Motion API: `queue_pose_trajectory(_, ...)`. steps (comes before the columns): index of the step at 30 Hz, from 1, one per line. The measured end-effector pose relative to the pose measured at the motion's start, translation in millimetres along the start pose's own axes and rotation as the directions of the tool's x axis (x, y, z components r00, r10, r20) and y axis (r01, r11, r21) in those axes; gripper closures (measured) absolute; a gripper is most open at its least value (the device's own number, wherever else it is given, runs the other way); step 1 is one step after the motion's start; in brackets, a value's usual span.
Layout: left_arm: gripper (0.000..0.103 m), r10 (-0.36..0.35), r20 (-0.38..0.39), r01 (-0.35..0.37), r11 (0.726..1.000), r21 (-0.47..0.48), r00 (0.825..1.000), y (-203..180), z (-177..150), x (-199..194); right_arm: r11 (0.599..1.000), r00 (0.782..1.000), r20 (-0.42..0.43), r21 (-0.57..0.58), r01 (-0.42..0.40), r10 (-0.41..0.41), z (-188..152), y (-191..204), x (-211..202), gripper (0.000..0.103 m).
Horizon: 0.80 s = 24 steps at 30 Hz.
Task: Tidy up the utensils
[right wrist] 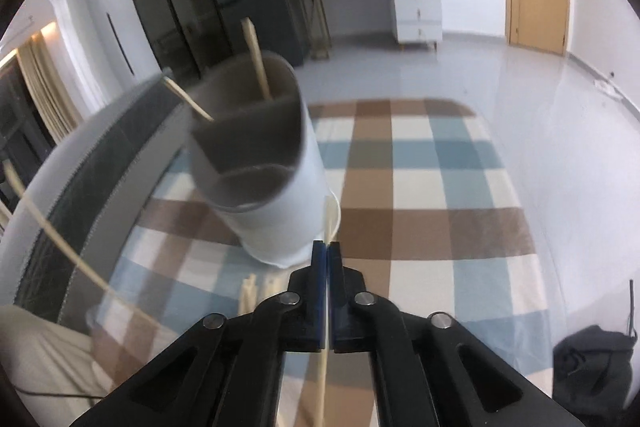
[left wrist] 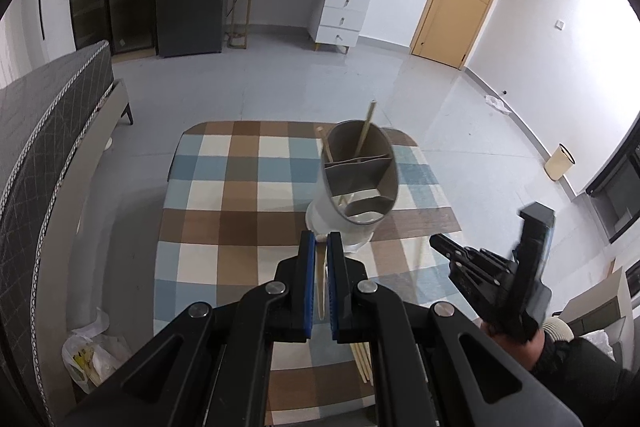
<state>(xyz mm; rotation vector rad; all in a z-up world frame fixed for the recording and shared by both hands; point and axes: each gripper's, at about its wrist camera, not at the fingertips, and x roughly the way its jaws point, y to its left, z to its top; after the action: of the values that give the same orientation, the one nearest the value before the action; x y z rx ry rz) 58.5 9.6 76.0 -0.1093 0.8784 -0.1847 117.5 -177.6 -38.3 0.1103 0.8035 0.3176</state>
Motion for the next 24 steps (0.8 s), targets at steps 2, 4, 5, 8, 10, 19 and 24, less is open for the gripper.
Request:
queue_pose_trajectory(2,0.102,0.0,0.007,0.0,1.0,0.016,1.0,-7.6,0.9,-4.7,1.0,0.999,0.036,0.008,-0.024,0.023,-1.2,2.4,-15.2,0.103)
queue_pose_trajectory(4,0.102,-0.001,0.011,0.001,1.0,0.023,1.0,-12.0,0.7,-8.4,0.999,0.998,0.045,0.003,-0.032,0.032,-5.7,9.9,-21.9,0.103)
queue_pose_trajectory(5,0.102,-0.002,0.013,0.002,1.0,0.025,1.0,-13.1,0.2,-9.6,0.999,0.999,0.032,0.003,-0.031,0.031,-7.5,10.9,-21.1,0.103)
queue_pose_trajectory(8,0.102,0.002,0.021,-0.003,1.0,0.031,1.0,-14.7,-4.2,-15.6,0.998,0.999,-0.013,0.039,-0.049,0.049,-10.9,6.0,-15.6,0.103)
queue_pose_trajectory(10,0.102,0.005,0.019,-0.006,1.0,0.023,1.0,-11.5,-7.8,-15.4,0.996,0.996,-0.061,0.07,-0.06,0.064,-14.5,1.4,-12.1,0.1)
queue_pose_trajectory(19,0.102,0.013,-0.016,-0.013,1.0,-0.011,1.0,13.0,-14.9,-0.6,0.977,0.926,-0.357,-0.121,-0.174,0.12,-41.5,50.4,60.5,0.075)
queue_pose_trajectory(24,0.102,0.019,-0.032,-0.02,0.999,-0.025,0.999,26.6,-18.1,8.2,0.966,0.924,-0.377,-0.214,-0.147,0.057,-42.3,70.8,96.8,0.075)
